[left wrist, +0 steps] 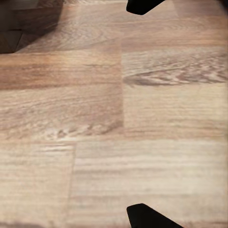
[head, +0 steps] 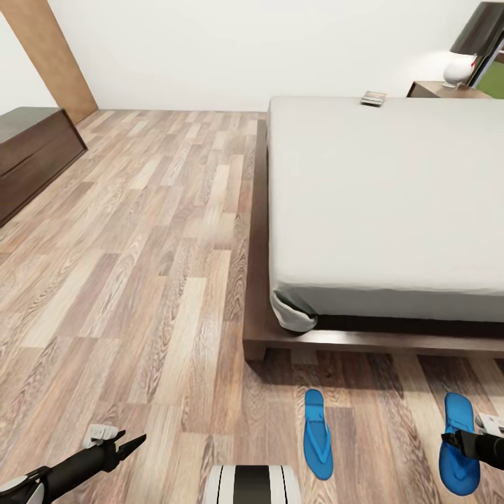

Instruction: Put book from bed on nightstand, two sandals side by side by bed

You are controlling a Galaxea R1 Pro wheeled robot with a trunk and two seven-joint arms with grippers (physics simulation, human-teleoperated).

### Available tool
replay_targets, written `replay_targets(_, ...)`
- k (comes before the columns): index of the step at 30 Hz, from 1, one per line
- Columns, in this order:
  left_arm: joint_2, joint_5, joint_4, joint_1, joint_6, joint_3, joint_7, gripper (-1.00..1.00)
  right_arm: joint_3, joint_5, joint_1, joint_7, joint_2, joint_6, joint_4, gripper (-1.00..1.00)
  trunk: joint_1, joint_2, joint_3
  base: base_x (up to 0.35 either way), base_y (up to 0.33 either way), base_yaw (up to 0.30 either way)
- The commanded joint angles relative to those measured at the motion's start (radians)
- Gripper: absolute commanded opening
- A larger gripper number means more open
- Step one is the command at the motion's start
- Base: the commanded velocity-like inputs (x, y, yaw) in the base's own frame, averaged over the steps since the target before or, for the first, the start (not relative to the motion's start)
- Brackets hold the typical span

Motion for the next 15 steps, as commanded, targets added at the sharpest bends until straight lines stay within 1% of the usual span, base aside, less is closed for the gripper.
replay_targets(1,0.000,0.003,0.001,0.000,0.002,0.001,-0.004,1.00,-0.003,-0.001,0.000,0.002,0.000,0.006,-0.001,-1.00,0.000,0.000,-0.001,0.003,0.007,0.000)
replay_targets(6,0.000,0.003,0.000,0.000,0.002,0.000,-0.004,1.00,-0.003,-0.001,0.000,0.003,0.000,0.006,-0.002,-1.00,0.000,0.000,-0.001,0.001,0.031,0.000)
replay_targets(11,-0.015,0.002,0.001,0.000,0.003,0.001,-0.003,1.00,-0.003,0.000,0.000,0.004,0.001,0.006,-0.003,-1.00,0.000,0.000,-0.001,0.000,0.231,0.000)
replay_targets(15,-0.019,0.002,0.001,0.000,0.003,0.001,-0.002,1.00,-0.002,0.000,0.000,0.001,0.001,0.006,-0.003,-1.00,0.000,0.000,-0.001,0.000,0.275,0.000)
